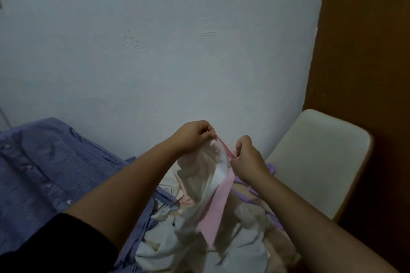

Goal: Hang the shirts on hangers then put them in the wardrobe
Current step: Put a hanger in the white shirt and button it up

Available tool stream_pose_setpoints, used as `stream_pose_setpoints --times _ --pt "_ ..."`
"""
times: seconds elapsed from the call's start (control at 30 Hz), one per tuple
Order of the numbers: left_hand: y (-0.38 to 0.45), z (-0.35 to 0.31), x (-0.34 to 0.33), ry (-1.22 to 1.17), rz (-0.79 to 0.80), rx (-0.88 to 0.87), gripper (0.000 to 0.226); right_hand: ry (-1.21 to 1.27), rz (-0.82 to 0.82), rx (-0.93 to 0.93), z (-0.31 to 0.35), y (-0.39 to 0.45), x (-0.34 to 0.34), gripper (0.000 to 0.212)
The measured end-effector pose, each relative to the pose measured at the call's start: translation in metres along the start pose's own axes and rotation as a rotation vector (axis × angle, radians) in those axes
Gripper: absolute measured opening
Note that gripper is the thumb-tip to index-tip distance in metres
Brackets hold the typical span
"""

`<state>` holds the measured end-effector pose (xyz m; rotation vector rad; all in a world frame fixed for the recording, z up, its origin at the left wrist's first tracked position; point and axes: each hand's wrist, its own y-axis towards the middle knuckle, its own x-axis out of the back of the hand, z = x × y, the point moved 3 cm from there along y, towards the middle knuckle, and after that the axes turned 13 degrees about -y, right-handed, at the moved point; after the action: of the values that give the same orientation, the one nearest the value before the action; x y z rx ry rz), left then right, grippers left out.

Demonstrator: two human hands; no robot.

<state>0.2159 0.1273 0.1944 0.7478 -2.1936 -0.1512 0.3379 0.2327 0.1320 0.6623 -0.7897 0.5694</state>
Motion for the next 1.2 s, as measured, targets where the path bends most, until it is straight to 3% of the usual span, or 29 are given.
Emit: stream_pose_setpoints --times 0.1,0.23,0.43,0.53,0.67,0.8,0.87,0.97,1.07,1.2 --pt "-0.001 -0.007 0.010 0.005 -0.038 -0.015 0.012 -0.059 0.053 -0.019 -0.011 -0.005 0.003 0.027" --pt "-0.007 -0.005 0.030 -0.042 -0.083 0.003 0.004 0.199 0.106 0.034 -0.024 -0.010 0.018 0.034" --pt "-0.010 -0.020 0.056 -0.075 -0.111 -0.020 0.009 0.363 0.016 0.171 -0.004 -0.007 0.067 0.042" --pt "-0.009 -0.036 0.063 -0.076 -0.125 -0.061 0.010 0.314 0.015 0.171 0.008 -0.008 0.081 0.041" --pt "-0.010 -0.051 0.072 -0.054 -0.120 -0.101 0.014 0.065 0.010 0.315 0.015 -0.010 0.088 0.008" --pt "-0.014 -0.053 0.084 0.027 -0.015 -0.069 0.037 -0.118 -0.024 0.385 0.010 -0.012 0.092 0.037" --pt "-0.017 -0.055 0.087 0.115 0.046 -0.036 0.044 -0.269 0.012 0.357 0.008 -0.009 0.092 0.039" --pt "-0.022 -0.063 0.085 0.262 0.091 0.001 0.036 -0.449 0.050 0.329 0.001 -0.001 0.087 0.040" --pt "-0.029 -0.071 0.095 0.493 0.141 -0.023 0.023 -0.460 0.071 0.305 -0.003 -0.004 0.095 0.042" --pt "-0.039 -0.072 0.124 0.648 0.105 0.007 0.029 -0.481 0.114 0.331 0.002 0.000 0.120 0.050"
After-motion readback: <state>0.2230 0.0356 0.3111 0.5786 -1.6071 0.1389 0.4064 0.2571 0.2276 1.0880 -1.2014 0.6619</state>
